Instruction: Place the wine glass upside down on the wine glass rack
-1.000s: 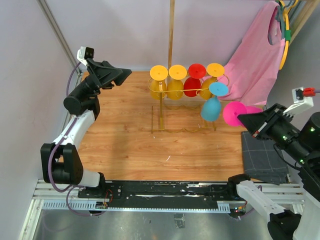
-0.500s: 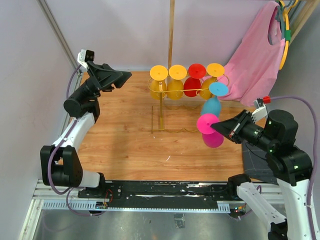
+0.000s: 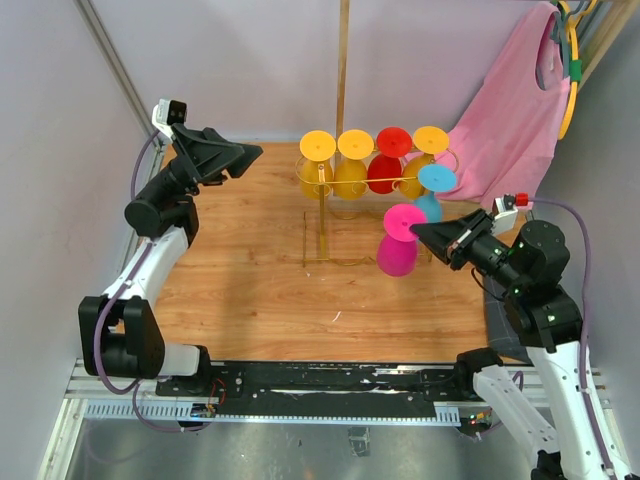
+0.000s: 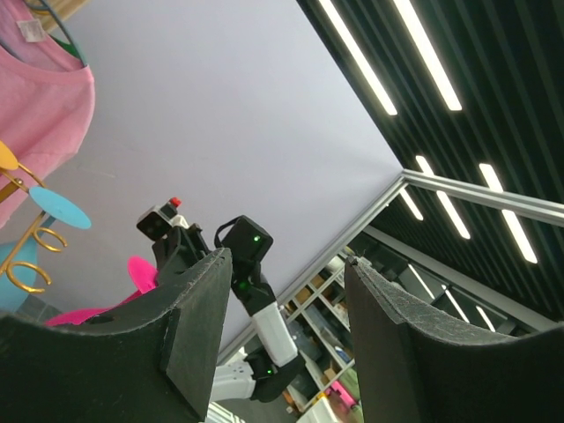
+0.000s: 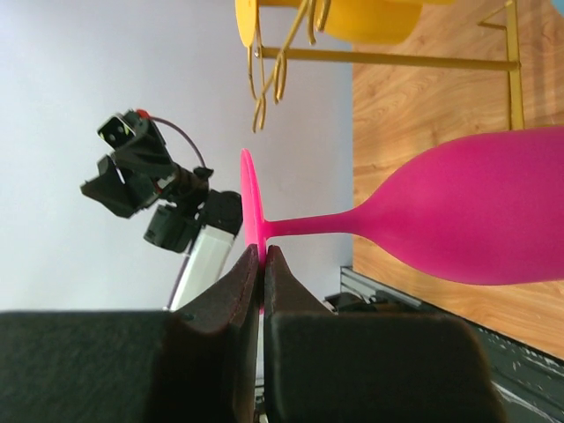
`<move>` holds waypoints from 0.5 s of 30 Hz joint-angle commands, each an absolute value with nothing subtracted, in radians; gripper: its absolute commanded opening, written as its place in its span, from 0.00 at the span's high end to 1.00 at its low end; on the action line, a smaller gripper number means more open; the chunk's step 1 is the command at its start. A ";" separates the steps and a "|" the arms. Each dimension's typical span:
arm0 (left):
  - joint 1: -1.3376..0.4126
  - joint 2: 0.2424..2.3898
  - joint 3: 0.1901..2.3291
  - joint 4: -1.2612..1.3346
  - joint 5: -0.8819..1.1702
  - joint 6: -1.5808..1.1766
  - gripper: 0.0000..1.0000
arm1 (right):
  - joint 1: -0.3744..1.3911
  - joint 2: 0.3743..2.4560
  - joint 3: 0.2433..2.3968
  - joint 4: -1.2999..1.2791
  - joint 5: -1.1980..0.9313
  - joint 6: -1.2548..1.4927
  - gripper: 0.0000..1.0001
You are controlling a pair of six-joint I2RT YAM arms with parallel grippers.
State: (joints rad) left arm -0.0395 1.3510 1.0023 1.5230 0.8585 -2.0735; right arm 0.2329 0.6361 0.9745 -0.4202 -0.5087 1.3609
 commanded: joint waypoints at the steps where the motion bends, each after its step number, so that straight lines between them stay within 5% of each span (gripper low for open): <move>1: -0.031 1.325 1.013 1.698 0.873 -2.207 0.42 | 0.189 0.646 0.959 -0.264 -0.522 1.439 0.99; 15: -0.030 1.328 1.022 1.673 0.876 -2.189 0.42 | 0.126 0.759 0.940 -0.118 -0.567 1.509 0.99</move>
